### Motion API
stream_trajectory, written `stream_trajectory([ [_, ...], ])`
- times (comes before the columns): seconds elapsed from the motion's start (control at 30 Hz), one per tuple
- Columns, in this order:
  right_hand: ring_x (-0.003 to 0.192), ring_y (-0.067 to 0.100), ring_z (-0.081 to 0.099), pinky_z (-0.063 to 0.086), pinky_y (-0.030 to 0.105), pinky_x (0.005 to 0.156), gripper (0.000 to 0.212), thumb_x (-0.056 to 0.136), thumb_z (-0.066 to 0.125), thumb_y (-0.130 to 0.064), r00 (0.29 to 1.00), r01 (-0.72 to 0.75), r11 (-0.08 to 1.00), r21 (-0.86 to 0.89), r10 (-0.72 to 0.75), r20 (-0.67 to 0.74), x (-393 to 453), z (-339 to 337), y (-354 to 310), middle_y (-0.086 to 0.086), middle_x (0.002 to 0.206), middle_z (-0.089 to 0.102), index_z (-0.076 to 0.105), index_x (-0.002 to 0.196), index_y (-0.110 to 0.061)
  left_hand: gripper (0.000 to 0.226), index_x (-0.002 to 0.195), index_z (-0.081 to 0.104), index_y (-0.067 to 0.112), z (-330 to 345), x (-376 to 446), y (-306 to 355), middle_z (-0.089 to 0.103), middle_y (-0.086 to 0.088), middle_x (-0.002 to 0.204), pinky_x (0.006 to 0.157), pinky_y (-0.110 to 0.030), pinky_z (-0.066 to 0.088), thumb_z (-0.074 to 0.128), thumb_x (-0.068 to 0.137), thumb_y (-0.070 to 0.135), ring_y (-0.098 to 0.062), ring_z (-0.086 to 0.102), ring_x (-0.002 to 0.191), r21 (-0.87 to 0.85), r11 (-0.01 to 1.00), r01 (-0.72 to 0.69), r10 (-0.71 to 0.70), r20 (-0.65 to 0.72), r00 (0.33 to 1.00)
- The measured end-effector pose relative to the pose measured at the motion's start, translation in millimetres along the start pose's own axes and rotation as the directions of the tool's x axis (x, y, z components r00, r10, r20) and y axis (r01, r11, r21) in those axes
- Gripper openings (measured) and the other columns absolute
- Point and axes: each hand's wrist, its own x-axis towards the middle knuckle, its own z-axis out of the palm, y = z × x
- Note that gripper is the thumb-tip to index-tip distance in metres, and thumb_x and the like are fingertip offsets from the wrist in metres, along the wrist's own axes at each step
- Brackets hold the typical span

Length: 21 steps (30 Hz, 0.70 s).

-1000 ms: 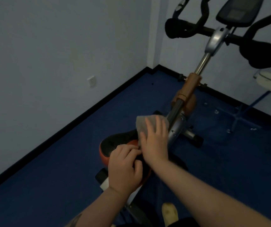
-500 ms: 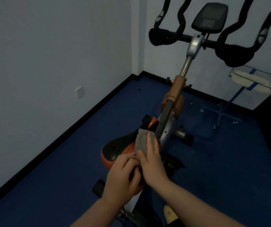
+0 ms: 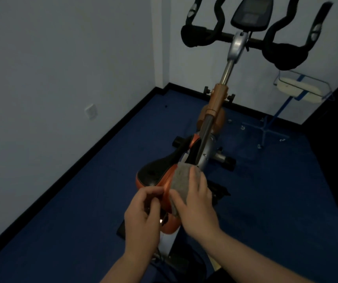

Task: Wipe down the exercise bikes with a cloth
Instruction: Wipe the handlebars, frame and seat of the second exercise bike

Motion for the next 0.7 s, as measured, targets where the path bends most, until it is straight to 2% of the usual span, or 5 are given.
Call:
stream_trajectory([
  [0.2, 0.131, 0.031, 0.039, 0.041, 0.044, 0.099, 0.076, 0.098, 0.038, -0.053, 0.971, -0.223, 0.969, 0.110, 0.230, -0.058, 64, -11, -24, 0.009, 0.155, 0.024, -0.004, 0.154, -0.023, 0.035, 0.094, 0.066, 0.029, -2, 1, 3, 0.067, 0.015, 0.095, 0.076, -0.016, 0.051, 0.053, 0.090, -0.003, -0.002, 0.064, 0.092, -0.021, 0.999, 0.030, -0.029, 0.041, 0.999],
  [0.4, 0.143, 0.017, 0.001, 0.038, 0.037, 0.104, 0.086, 0.087, 0.036, -0.066, 0.978, 0.061, 0.998, 0.001, -0.060, -0.202, -20, 23, -3, -0.014, 0.156, -0.015, -0.019, 0.147, -0.038, 0.036, 0.092, 0.064, 0.030, -4, 5, 0, 0.066, 0.014, 0.093, 0.077, -0.015, 0.050, 0.054, 0.089, -0.004, -0.004, 0.064, 0.092, -0.015, 1.000, 0.002, -0.001, 0.082, 0.997],
  [0.5, 0.144, 0.014, -0.006, 0.025, 0.031, 0.110, 0.089, 0.089, 0.044, -0.060, 0.966, 0.174, 0.984, 0.026, -0.165, -0.198, -20, 25, 7, -0.015, 0.156, -0.018, -0.014, 0.150, -0.034, 0.033, 0.093, 0.063, 0.031, -2, 7, 2, 0.064, 0.016, 0.094, 0.078, -0.013, 0.049, 0.055, 0.089, -0.001, -0.001, 0.062, 0.093, 0.027, 0.999, -0.020, 0.017, 0.095, 0.995],
  [0.6, 0.144, 0.008, 0.000, 0.017, 0.029, 0.115, 0.070, 0.097, 0.043, -0.047, 0.971, 0.206, 0.954, 0.217, -0.171, -0.168, -9, 13, 14, -0.016, 0.158, -0.005, 0.001, 0.152, -0.035, 0.029, 0.097, 0.063, 0.028, 2, 15, 6, 0.062, 0.020, 0.094, 0.075, -0.009, 0.046, 0.052, 0.091, 0.002, 0.003, 0.059, 0.093, 0.097, 0.990, -0.104, 0.091, 0.130, 0.987],
  [0.7, 0.141, 0.008, 0.020, 0.026, 0.032, 0.115, 0.058, 0.100, 0.037, -0.041, 0.977, 0.065, 0.874, 0.482, 0.043, -0.209, -10, 15, 10, -0.014, 0.157, 0.014, 0.013, 0.152, -0.035, 0.026, 0.102, 0.063, 0.024, 17, 22, 14, 0.061, 0.018, 0.098, 0.078, -0.007, 0.044, 0.054, 0.092, 0.002, 0.006, 0.057, 0.094, 0.157, 0.972, -0.176, 0.145, 0.191, 0.971],
])
